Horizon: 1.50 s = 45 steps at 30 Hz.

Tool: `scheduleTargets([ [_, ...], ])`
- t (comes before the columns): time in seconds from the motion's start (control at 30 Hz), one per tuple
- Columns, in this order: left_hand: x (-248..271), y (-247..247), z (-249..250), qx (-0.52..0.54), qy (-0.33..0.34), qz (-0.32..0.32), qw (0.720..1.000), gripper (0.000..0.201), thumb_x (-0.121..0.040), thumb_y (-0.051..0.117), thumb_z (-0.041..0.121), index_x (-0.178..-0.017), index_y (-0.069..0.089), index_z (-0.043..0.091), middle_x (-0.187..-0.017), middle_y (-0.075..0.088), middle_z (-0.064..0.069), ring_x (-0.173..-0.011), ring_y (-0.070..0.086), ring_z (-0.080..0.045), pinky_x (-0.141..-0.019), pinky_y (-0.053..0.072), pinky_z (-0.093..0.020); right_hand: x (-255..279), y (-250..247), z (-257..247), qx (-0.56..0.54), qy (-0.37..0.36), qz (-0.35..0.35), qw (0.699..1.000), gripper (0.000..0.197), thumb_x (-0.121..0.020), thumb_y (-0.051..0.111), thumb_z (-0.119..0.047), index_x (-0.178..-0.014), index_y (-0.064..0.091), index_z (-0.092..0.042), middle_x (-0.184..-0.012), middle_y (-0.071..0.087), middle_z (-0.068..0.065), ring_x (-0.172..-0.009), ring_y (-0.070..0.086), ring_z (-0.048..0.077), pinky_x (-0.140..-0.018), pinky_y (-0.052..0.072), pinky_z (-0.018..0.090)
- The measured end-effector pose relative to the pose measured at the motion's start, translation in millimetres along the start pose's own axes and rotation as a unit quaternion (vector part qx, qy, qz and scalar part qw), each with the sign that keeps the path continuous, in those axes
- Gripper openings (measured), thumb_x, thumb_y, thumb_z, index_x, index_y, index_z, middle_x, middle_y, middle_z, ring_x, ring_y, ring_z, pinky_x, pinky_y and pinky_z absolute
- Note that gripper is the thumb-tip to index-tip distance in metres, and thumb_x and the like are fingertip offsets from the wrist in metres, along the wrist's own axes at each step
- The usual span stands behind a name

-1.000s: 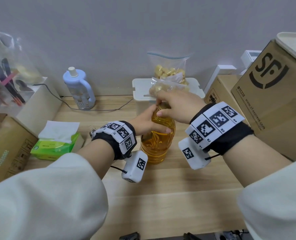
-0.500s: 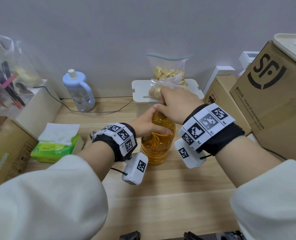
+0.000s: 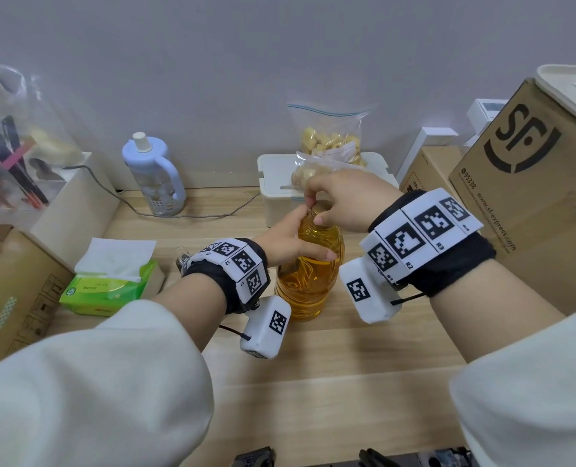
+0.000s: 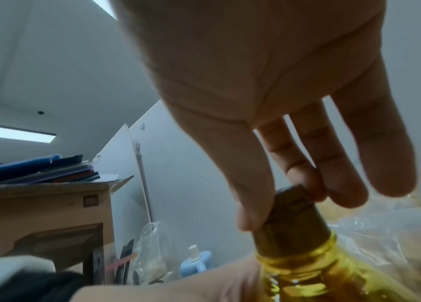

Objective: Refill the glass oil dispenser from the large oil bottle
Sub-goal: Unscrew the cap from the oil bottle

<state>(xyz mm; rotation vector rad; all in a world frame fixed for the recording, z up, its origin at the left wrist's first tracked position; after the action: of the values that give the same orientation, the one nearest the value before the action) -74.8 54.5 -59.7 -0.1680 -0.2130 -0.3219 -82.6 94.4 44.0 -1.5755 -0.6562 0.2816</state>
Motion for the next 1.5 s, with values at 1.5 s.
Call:
scheduleTargets([
  [1.5,1.5,-2.4,0.6,-0.029,0.003,0.009,1.000,0.084,-0.069,0.077,0.015,-0.138,0.029,0.020,-0.128,0.047,0.004,-0.119,0.044,-0.014,-0.096,0.039,-0.029,-7.2,3.1,-1.6,0.013,0.001,-0.002,1.000,0.032,-0.080,0.067,-0.018,-0.109,0.053,-0.017,-0.112,0.059,0.006,-0.096,0.052,0.021,-0.077,0.040,0.030],
])
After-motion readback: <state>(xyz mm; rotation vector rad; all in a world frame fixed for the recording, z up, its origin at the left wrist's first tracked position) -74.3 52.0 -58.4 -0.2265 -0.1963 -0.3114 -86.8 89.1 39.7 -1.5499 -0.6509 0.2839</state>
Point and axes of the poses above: each hand's wrist, its own x-axis away from the middle knuckle, its own y-axis out of the palm, z = x × y, the point moved 9 cm from there along -x, towards the middle knuckle
